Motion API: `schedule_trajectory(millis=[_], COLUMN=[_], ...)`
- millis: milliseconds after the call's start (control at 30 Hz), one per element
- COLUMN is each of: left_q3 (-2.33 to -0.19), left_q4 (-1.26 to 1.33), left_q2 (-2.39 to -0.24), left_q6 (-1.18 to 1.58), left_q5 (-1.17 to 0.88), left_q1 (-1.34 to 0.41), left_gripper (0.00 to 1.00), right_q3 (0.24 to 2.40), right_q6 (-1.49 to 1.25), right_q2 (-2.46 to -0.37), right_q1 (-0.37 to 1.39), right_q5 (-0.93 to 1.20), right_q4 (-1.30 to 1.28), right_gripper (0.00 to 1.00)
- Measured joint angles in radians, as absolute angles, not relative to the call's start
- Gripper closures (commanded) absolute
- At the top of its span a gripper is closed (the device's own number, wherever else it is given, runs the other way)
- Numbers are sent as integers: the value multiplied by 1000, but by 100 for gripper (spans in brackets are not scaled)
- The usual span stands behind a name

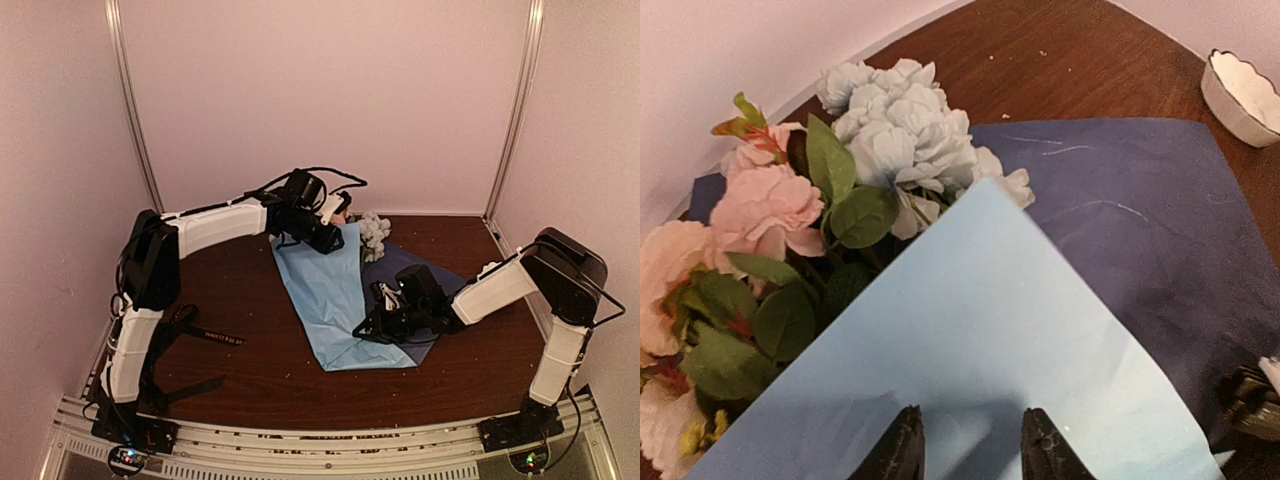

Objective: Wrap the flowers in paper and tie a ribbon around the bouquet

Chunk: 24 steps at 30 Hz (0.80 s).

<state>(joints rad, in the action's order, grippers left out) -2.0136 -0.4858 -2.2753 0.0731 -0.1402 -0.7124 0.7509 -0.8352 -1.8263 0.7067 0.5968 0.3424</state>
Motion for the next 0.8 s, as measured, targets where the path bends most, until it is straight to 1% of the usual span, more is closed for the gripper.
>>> schedule_trajectory(millis=[67,167,267,333,433,633,733,800], left_q3=[-2082,-2126,-2153,-2172,-2201,-2216,-2216,-2216], left_q4=[-490,-509,-529,-529,-538,-548,-548,-548], left_q2=[-2352,-2449,-2522,-2543,-2545,-2547,-2547,-2547], left_q6=[73,74,79,84,96,107,107,107], left_q5=[-160,-171,-176,-179,-189,-200,-202,-203], left_q1=[-714,-714,-714,-714,-714,-714,-714,-714], left_gripper=[63,62,62,62,62,61,61,61], right_q3=[751,751,749,743,725,682,582,499], right_q6=[-833,-827,-816,-809,-789,-728,-731,-754], right_q2=[-1821,-1811,-1785,-1747,-1642,-1348,-1227,-1190], right_q1=[707,707,707,708,709,676,594,538], right_q5=[595,591,582,570,536,371,301,284], right_q4=[333,319,297,271,212,17,-19,-27], right_gripper=[90,88,82,76,66,57,53,52])
